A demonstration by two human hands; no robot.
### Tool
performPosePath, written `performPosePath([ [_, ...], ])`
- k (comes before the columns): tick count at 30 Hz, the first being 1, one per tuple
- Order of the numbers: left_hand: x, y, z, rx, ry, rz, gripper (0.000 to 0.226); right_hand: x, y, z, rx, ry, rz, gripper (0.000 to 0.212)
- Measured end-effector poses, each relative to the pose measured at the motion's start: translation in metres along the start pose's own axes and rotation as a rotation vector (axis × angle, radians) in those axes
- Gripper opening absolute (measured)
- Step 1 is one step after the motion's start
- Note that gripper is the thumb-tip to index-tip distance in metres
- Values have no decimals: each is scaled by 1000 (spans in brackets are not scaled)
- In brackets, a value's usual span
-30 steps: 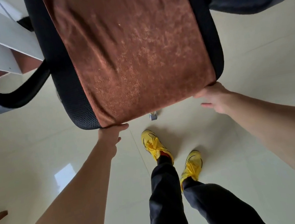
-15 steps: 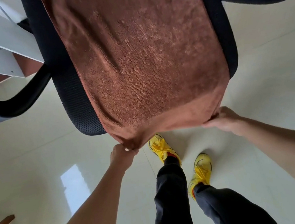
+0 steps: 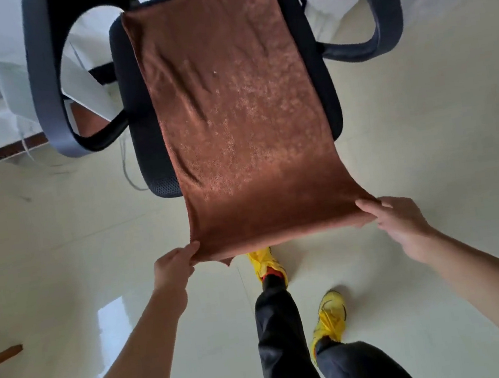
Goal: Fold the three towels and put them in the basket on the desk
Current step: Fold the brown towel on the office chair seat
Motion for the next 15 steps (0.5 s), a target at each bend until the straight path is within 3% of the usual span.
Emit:
performPosePath([
  [7,6,20,121,284,127,6,21,-19,-10,-129,-131,-135,64,21],
  [12,-37,52,191,267,119,-14,15,-69,6,-205,-137,-101,47,21],
  [15,-63,71,209,185,102,-8,8,-96,20,-233,-122,-74,25,36],
])
Point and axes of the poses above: each hand's wrist, its own x-axis away from the middle knuckle, its own y-axis out of the palm, z = x × y, the point moved 3 cm from there along -x, towards the middle knuckle, and after that the axes turned 8 degrees about x, right-handed, at the moved point
